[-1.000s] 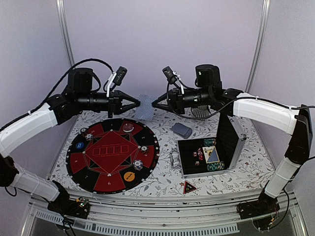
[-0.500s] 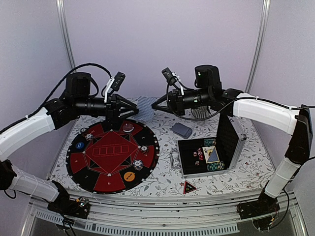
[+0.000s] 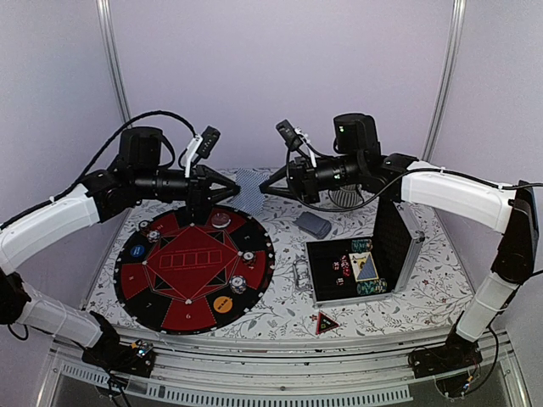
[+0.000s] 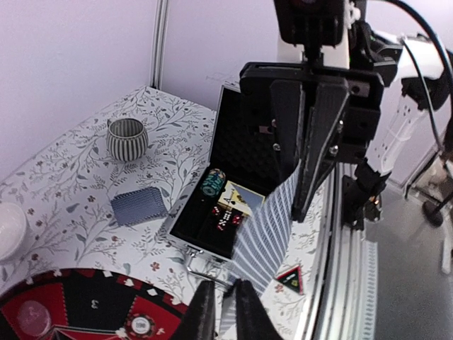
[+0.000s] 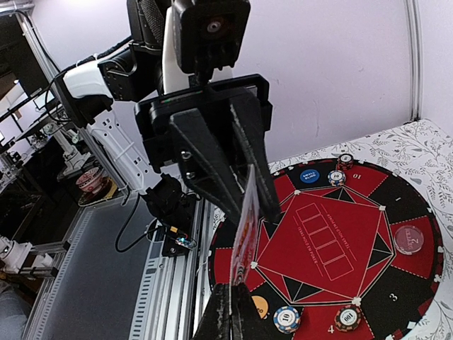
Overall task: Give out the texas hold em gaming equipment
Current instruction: Pass from the right arm to the left, then place the poker card in the big blind area.
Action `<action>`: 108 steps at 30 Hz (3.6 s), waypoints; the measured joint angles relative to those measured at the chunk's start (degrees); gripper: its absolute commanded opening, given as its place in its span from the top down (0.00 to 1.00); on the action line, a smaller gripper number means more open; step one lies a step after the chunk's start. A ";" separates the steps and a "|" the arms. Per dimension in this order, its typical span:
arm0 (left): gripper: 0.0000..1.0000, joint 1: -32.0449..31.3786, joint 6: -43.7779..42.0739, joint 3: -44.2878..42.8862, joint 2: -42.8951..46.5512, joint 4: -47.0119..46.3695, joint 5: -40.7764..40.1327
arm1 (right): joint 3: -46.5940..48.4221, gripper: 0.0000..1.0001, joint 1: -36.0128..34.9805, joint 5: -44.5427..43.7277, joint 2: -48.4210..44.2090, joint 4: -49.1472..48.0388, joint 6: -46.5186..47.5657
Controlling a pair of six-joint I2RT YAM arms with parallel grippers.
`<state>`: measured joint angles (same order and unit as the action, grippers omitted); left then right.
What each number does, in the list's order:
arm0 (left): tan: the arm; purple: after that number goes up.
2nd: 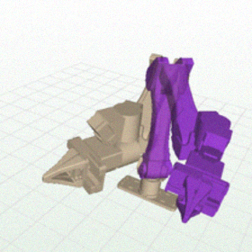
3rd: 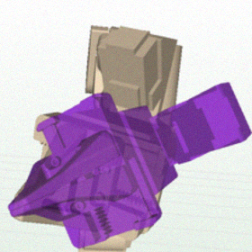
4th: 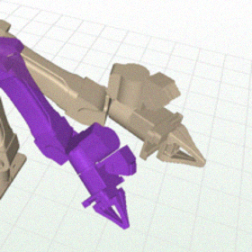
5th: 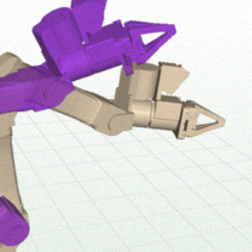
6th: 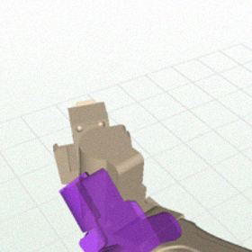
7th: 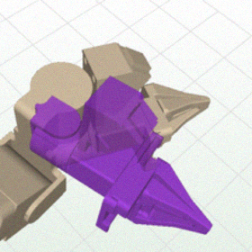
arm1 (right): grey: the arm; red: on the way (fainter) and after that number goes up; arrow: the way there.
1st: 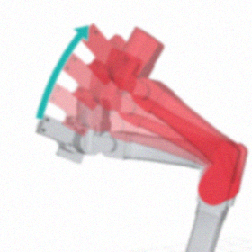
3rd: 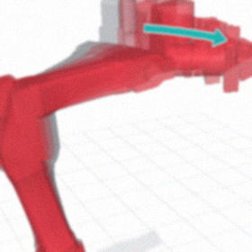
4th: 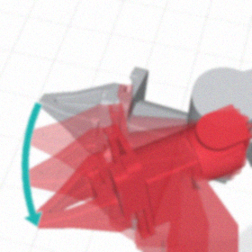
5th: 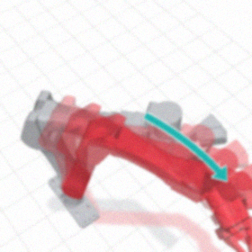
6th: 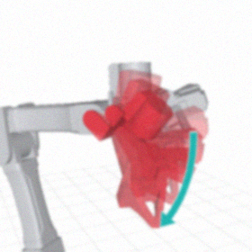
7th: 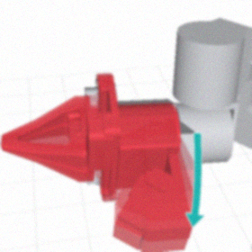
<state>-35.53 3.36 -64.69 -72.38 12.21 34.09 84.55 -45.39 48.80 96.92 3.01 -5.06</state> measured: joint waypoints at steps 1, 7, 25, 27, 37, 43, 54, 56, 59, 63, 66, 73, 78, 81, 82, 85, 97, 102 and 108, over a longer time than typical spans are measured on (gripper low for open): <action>0.99 -0.04 0.44 0.02 -0.11 -0.07 0.04 | 0.00 0.98 0.00 0.02 0.00 0.02 0.00; 1.00 -0.09 0.98 0.98 -0.31 -1.51 1.77 | 0.00 0.98 -0.04 0.00 0.00 0.46 0.15; 1.00 -0.20 2.51 3.34 0.72 -3.67 7.34 | -0.44 0.60 -0.07 -0.37 0.00 1.05 1.88; 1.00 0.39 3.80 3.30 1.11 -2.91 5.57 | -0.66 0.44 -0.22 -2.45 -0.07 1.38 2.08; 1.00 13.79 14.10 11.19 0.74 6.88 0.02 | -4.22 0.34 2.80 -16.28 -1.51 5.44 -0.87; 1.00 21.05 16.96 18.56 1.73 12.83 -1.22 | -5.62 0.34 3.04 -19.63 -1.62 7.98 -1.31; 1.00 23.39 17.92 26.73 0.74 16.79 3.50 | -7.41 0.34 3.02 -20.24 -1.62 10.03 -0.81; 1.00 22.82 17.94 27.15 0.46 17.44 4.15 | -7.41 0.33 3.04 -20.24 -1.62 10.16 -0.57; 1.00 21.55 17.86 27.12 -0.87 17.57 4.70 | -7.39 0.33 3.04 -20.24 -1.62 10.25 -0.26; 1.00 20.90 16.87 26.84 -5.49 18.67 4.87 | -7.41 0.33 3.04 -20.24 -1.62 10.51 -0.07; 1.00 20.72 14.69 25.18 -10.03 20.11 4.26 | -7.41 0.33 3.04 -20.26 -1.62 10.82 -0.02; 1.00 20.15 10.99 22.18 -16.85 20.35 5.29 | -7.37 0.32 3.04 -21.57 -1.62 12.26 0.63; 1.00 19.69 11.02 21.55 -17.29 20.02 5.20 | -7.26 0.32 3.02 -22.36 -1.62 13.49 1.31; 1.00 19.63 11.67 21.55 -15.85 19.78 4.37 | -7.26 0.32 3.04 -22.62 -1.62 13.79 1.44; 1.00 19.61 11.67 21.53 -15.30 19.82 4.00 | -7.26 0.32 3.04 -22.73 -1.62 13.81 1.46; 1.00 19.56 11.26 21.44 -15.74 19.96 3.82 | -7.21 0.31 3.02 -22.97 -1.62 13.92 1.49; 0.30 19.39 10.82 17.90 -17.18 21.70 -0.83 | -0.76 0.00 4.74 -32.39 0.79 20.06 3.34; 0.28 19.39 11.41 14.49 -12.15 23.37 -4.52 | 7.82 0.01 8.68 -39.43 10.12 25.55 6.88; 0.27 19.06 11.39 11.85 -5.84 23.65 -7.28 | 16.74 0.01 12.28 -44.89 23.87 32.30 12.59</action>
<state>-16.47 14.74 -52.84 -78.22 35.86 26.81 101.30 -33.10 3.90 120.79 35.31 7.53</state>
